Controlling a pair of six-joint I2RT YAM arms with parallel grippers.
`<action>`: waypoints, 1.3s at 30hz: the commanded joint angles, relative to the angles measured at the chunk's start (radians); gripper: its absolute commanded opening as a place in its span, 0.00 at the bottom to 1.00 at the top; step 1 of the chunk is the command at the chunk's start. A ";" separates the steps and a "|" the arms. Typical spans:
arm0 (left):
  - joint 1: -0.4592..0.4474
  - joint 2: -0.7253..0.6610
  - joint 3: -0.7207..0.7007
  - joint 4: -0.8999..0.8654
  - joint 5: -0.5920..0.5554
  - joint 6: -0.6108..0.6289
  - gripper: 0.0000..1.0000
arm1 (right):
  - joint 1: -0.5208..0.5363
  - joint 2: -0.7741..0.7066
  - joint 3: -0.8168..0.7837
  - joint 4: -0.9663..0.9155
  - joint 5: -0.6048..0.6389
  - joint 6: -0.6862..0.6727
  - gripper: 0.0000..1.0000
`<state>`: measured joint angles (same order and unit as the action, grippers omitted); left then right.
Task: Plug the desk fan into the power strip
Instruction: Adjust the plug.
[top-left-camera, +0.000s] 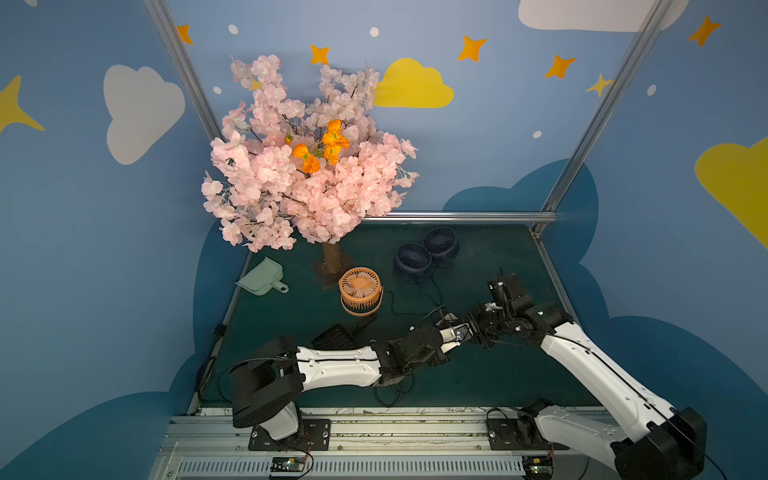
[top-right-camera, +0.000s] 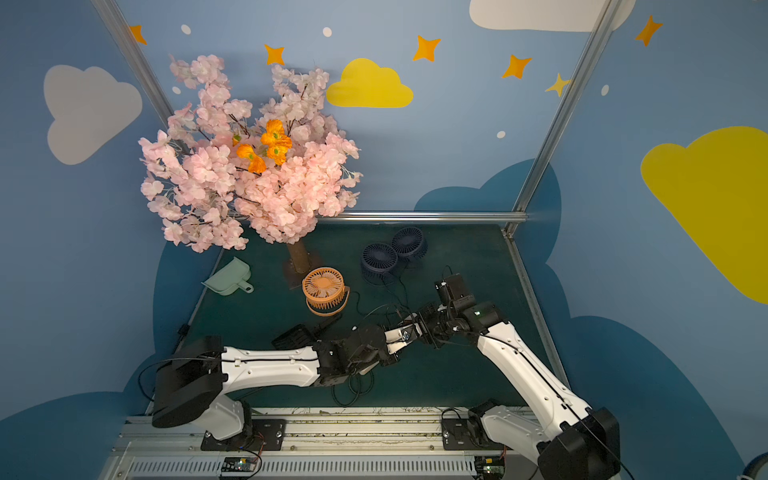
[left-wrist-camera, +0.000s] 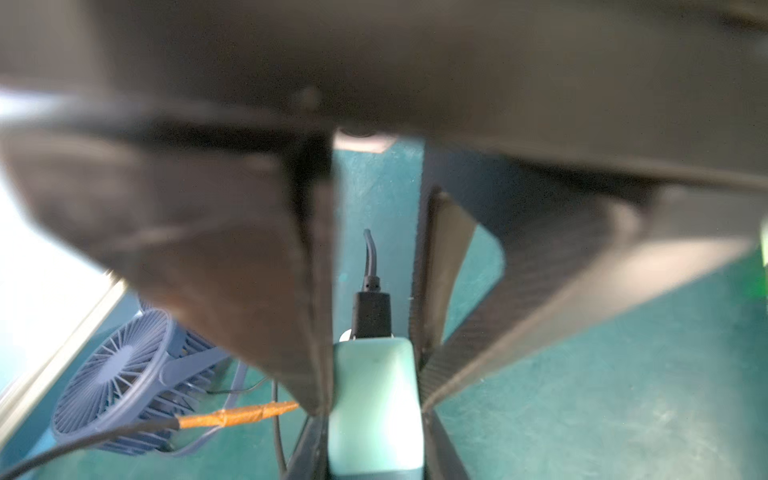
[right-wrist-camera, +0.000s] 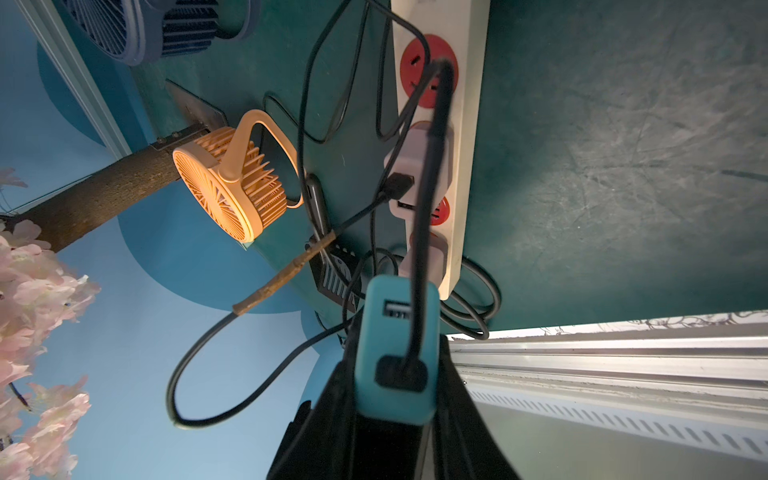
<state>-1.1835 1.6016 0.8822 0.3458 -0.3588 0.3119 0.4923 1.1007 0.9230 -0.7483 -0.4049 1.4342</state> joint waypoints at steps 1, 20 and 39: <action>0.001 -0.007 -0.013 0.014 0.035 0.003 0.10 | -0.006 -0.029 -0.015 0.036 -0.004 -0.052 0.00; 0.180 -0.276 -0.096 -0.029 0.446 -0.324 0.02 | -0.187 -0.180 -0.029 0.118 -0.478 -0.631 0.89; 0.182 -0.320 -0.093 -0.009 0.527 -0.367 0.02 | -0.100 -0.121 0.016 0.086 -0.482 -0.732 0.75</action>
<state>-1.0035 1.3102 0.7826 0.3214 0.1463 -0.0467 0.3809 0.9726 0.9020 -0.6273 -0.8768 0.7399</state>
